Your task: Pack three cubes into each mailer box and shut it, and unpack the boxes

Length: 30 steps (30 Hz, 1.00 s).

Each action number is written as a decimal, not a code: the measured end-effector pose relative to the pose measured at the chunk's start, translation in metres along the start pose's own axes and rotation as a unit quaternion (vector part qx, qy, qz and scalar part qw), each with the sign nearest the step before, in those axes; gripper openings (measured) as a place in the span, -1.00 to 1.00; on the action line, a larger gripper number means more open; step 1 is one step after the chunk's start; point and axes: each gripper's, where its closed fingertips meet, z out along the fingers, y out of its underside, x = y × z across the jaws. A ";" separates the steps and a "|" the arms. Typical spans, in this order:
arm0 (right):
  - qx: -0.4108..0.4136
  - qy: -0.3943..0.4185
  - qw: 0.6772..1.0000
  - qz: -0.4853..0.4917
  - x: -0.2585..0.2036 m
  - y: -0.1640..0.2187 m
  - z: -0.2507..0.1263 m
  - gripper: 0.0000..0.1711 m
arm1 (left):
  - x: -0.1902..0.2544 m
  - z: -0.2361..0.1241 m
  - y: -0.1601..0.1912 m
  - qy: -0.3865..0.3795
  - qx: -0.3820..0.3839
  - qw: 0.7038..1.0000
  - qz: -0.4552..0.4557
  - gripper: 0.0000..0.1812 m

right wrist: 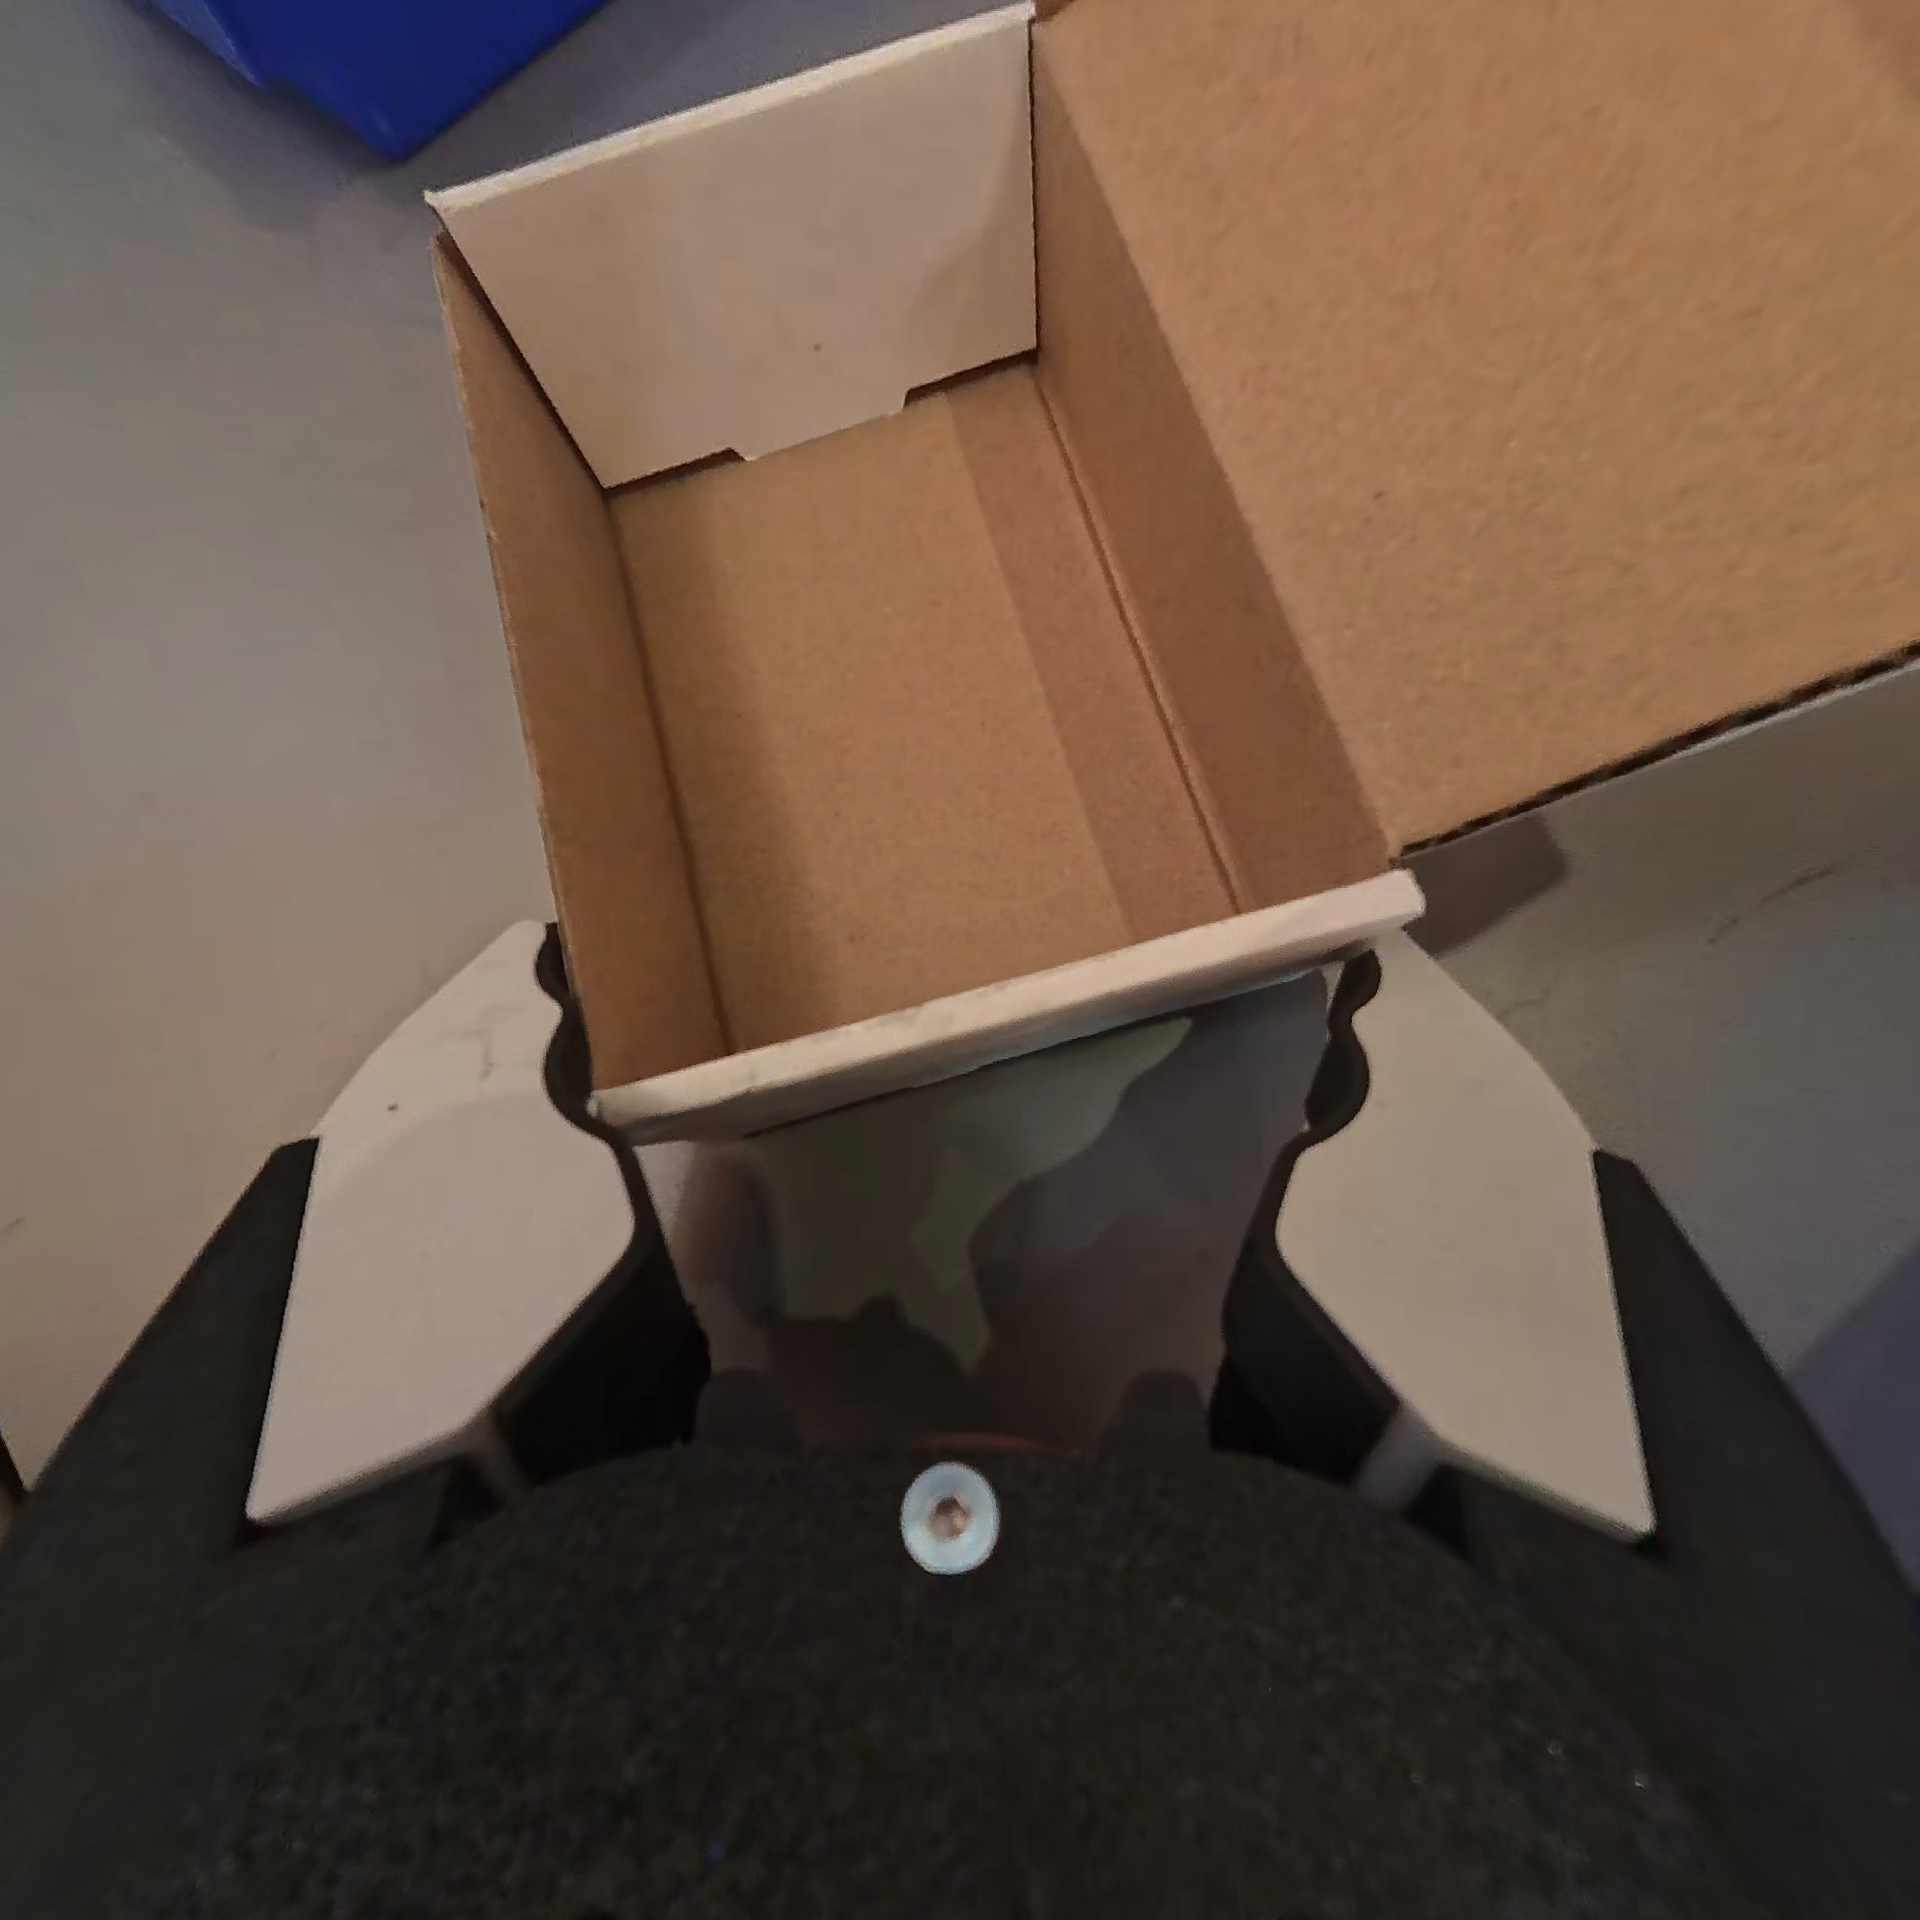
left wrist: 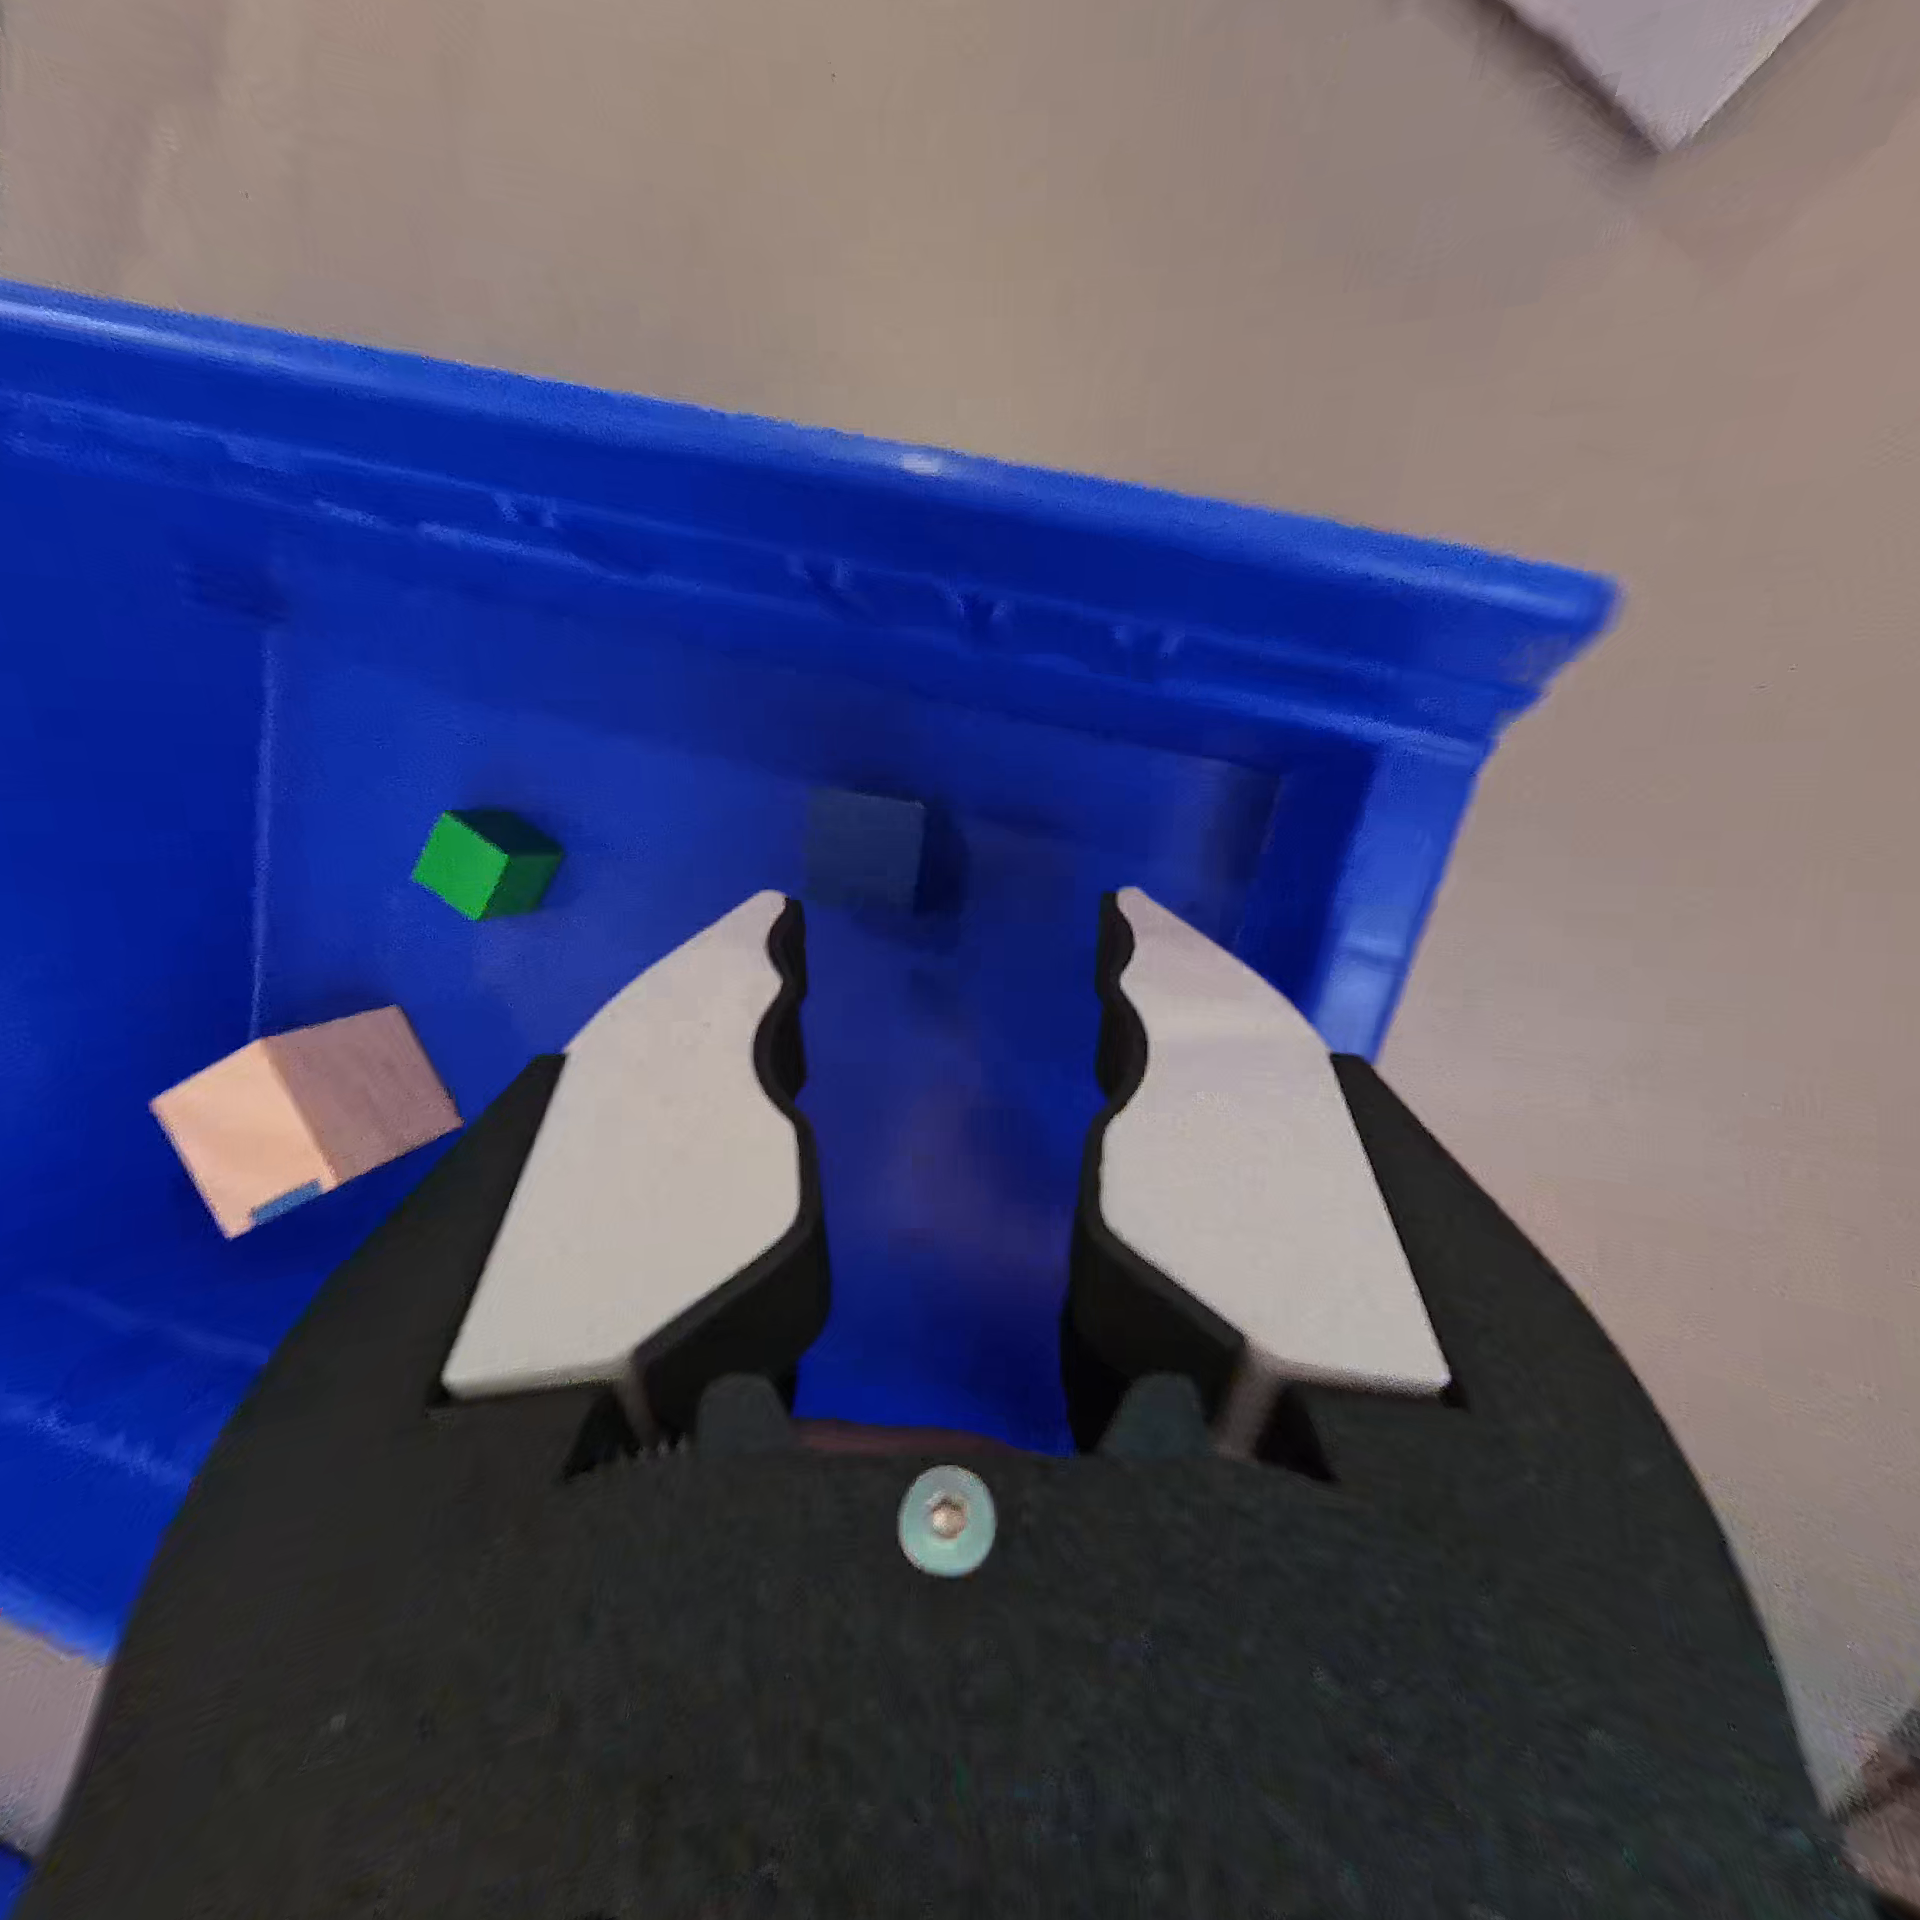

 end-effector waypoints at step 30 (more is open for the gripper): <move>0.001 -0.002 1.000 -0.003 0.000 0.000 0.000 0.55 | 0.148 0.090 -0.241 0.082 0.000 0.994 0.074 -0.70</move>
